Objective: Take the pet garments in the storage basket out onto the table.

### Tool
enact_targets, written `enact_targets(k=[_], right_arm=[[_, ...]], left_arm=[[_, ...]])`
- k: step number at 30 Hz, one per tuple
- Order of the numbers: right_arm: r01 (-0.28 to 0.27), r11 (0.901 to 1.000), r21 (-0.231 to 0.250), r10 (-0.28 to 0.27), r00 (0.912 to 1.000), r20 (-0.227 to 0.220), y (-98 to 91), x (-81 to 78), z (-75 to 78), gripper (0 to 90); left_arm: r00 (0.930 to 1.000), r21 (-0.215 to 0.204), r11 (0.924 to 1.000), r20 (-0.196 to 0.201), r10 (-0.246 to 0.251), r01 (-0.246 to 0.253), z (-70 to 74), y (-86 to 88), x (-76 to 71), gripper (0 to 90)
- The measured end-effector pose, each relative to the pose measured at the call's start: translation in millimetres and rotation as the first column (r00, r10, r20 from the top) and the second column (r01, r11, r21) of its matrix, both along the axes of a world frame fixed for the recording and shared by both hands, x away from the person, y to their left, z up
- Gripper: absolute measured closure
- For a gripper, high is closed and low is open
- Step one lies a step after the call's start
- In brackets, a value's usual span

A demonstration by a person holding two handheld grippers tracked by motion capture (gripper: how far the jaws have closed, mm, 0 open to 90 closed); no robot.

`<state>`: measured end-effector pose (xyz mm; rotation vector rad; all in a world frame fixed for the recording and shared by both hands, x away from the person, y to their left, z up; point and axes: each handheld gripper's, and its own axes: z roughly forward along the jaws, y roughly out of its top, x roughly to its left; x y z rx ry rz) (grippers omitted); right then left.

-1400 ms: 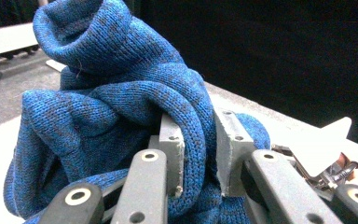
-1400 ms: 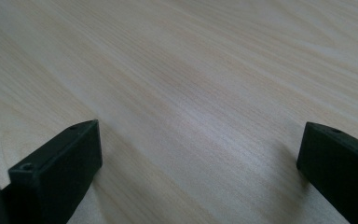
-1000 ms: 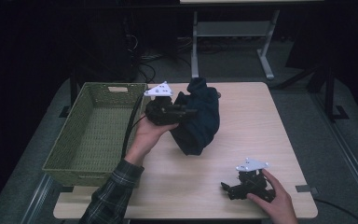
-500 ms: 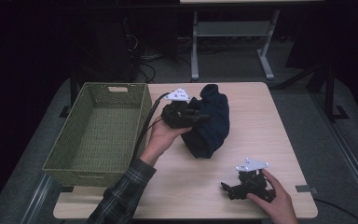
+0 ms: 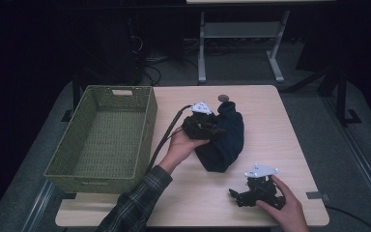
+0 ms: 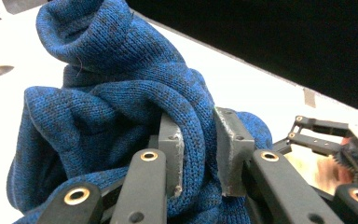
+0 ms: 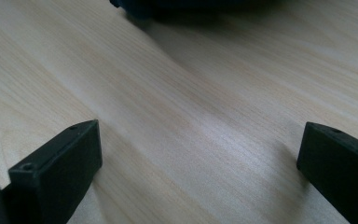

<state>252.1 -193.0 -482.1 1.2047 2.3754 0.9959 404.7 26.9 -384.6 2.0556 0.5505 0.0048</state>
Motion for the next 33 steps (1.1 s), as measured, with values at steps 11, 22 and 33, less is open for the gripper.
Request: enact_targets(k=[11,22,33], right_arm=[[-0.002,1.0,-0.002,0.002,1.0,0.004,-0.2,0.2,-0.1,0.0],[-0.002,1.0,-0.002,0.002,1.0,0.003,-0.2,0.2,-0.1,0.0],[-0.002,1.0,0.0,0.002,1.0,0.004,-0.1,0.2,-0.2,0.0]], left_arm=[[0.9985,0.085,0.9952,-0.03,-0.046,0.048,-31.1,-23.9,2.7,70.8],[0.9984,0.079,0.9955,-0.028,-0.049,0.051,-34.4,-23.6,4.9,50.2],[0.9999,0.088,0.9961,-0.005,-0.011,0.012,-26.5,-8.9,-1.9,22.2]])
